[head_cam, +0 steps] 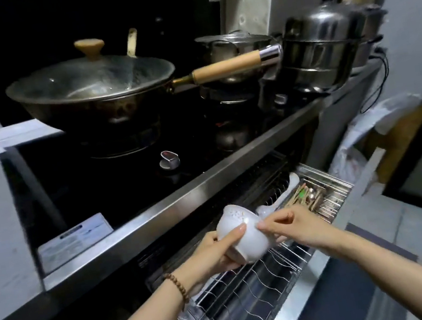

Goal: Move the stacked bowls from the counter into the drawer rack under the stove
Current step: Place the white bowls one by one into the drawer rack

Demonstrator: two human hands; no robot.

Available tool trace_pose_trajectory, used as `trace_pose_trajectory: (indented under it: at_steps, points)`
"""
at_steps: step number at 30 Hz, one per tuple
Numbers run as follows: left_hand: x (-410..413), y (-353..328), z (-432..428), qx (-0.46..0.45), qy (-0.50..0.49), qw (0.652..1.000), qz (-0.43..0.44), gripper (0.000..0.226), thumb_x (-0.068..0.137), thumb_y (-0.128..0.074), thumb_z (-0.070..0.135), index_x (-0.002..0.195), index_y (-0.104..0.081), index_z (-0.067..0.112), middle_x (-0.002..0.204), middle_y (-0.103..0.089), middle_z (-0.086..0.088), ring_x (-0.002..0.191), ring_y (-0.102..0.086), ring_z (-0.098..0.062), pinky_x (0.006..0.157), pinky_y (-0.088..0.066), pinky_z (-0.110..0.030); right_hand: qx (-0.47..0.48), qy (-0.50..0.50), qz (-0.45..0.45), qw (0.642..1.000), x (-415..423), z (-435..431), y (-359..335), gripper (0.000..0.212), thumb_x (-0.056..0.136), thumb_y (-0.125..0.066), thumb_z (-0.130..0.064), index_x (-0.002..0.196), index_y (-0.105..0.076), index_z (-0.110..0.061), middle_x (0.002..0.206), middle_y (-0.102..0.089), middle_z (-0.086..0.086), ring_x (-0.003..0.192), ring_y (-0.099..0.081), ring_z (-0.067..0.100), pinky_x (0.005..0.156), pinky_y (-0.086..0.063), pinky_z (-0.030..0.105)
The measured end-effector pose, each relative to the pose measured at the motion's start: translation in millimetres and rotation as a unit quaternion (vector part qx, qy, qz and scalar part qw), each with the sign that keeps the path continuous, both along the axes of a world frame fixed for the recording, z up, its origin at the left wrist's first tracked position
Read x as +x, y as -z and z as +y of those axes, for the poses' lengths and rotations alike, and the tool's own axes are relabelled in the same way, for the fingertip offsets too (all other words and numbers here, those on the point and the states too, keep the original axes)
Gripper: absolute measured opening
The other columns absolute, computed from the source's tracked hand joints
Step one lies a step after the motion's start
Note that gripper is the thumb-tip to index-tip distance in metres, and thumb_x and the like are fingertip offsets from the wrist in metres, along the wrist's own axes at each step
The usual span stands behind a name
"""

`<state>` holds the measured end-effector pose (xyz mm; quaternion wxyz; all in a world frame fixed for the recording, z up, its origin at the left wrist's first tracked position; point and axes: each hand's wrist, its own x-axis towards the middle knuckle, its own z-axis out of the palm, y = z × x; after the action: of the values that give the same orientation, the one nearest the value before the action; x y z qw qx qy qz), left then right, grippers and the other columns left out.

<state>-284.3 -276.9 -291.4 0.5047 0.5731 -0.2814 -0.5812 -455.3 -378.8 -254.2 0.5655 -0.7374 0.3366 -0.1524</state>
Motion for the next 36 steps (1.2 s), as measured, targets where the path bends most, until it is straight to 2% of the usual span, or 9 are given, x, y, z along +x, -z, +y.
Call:
trace_pose_trajectory:
  at_steps: [4,9,12,16,20,24,27,31,36]
  points:
    - [11,56,-12,0.050,-0.042,0.997,0.028,0.085,0.053,-0.076,0.051,0.122,-0.048,0.011,0.114,-0.059,-0.011,0.096,-0.066,-0.021,0.064,-0.056,-0.024,0.060,-0.003,0.041,0.997,15,-15,51,0.012,0.082,-0.070,-0.024,0.074,-0.077,-0.018,0.070,-0.073,-0.002,0.064,-0.065,0.003,0.060,-0.051,0.013]
    - [25,112,-31,0.084,-0.077,0.993,0.024,0.089,0.047,-0.076,0.056,0.121,-0.050,0.014,0.104,-0.062,-0.004,0.094,-0.067,-0.019,0.073,-0.058,-0.029,0.096,-0.007,0.097,0.991,38,-42,102,0.024,0.084,-0.070,-0.021,0.081,-0.072,0.003,0.060,-0.061,-0.002,0.052,-0.054,0.002,0.054,-0.045,0.011]
    - [32,139,-47,0.106,-0.080,0.991,-0.010,0.064,0.061,-0.076,0.053,0.109,-0.057,0.016,0.094,-0.066,-0.005,0.084,-0.067,-0.018,0.082,-0.057,-0.034,0.097,0.000,0.118,0.988,49,-59,125,0.032,0.082,-0.072,-0.019,0.088,-0.070,0.012,0.065,-0.063,0.005,0.054,-0.057,0.003,0.056,-0.048,0.012]
    - [40,163,-64,0.128,-0.069,0.985,-0.096,0.047,0.073,-0.066,0.060,0.074,-0.057,0.014,0.071,-0.059,-0.009,0.059,-0.052,-0.017,0.057,-0.047,-0.020,0.127,0.001,0.135,0.983,62,-77,147,0.017,0.082,-0.071,-0.017,0.074,-0.068,-0.002,0.073,-0.062,0.013,0.066,-0.056,0.018,0.061,-0.049,0.016]
    - [45,182,-76,0.132,-0.057,0.985,-0.097,0.059,0.068,-0.060,0.070,0.076,-0.055,0.012,0.055,-0.055,-0.001,0.051,-0.047,-0.013,0.056,-0.043,-0.020,0.134,-0.002,0.145,0.980,72,-91,161,0.020,0.082,-0.071,-0.017,0.066,-0.065,-0.006,0.068,-0.060,0.013,0.064,-0.054,0.020,0.059,-0.047,0.019]
    - [45,199,-82,0.142,-0.074,0.981,-0.109,0.069,0.058,-0.062,0.074,0.095,-0.059,0.016,0.066,-0.060,-0.003,0.060,-0.052,-0.016,0.058,-0.044,-0.024,0.133,0.000,0.167,0.977,75,-100,173,0.023,0.080,-0.073,-0.018,0.064,-0.064,-0.005,0.065,-0.059,0.011,0.057,-0.051,0.014,0.057,-0.044,0.018]
    - [42,209,-87,0.122,-0.074,0.984,-0.109,0.059,0.057,-0.064,0.077,0.083,-0.057,0.025,0.067,-0.062,-0.005,0.062,-0.054,-0.017,0.062,-0.048,-0.026,0.136,0.015,0.179,0.974,75,-104,181,0.025,0.078,-0.075,-0.019,0.060,-0.064,-0.007,0.061,-0.060,0.009,0.054,-0.051,0.012,0.053,-0.043,0.018]
    - [38,218,-95,0.124,-0.064,0.983,-0.120,0.065,0.068,-0.061,0.070,0.090,-0.063,0.009,0.079,-0.070,-0.011,0.066,-0.059,-0.016,0.072,-0.054,-0.031,0.128,0.044,0.188,0.973,73,-109,188,0.029,0.076,-0.078,-0.021,0.053,-0.063,-0.012,0.049,-0.060,-0.001,0.042,-0.050,0.005,0.044,-0.044,0.015]
    - [37,223,-101,0.145,-0.067,0.973,-0.167,0.052,0.075,-0.056,0.067,0.063,-0.055,0.017,0.056,-0.060,-0.001,0.046,-0.051,-0.009,0.058,-0.044,-0.021,0.141,0.083,0.183,0.969,73,-110,196,0.025,0.074,-0.079,-0.019,0.055,-0.065,-0.010,0.057,-0.062,0.007,0.044,-0.049,0.011,0.046,-0.042,0.019]
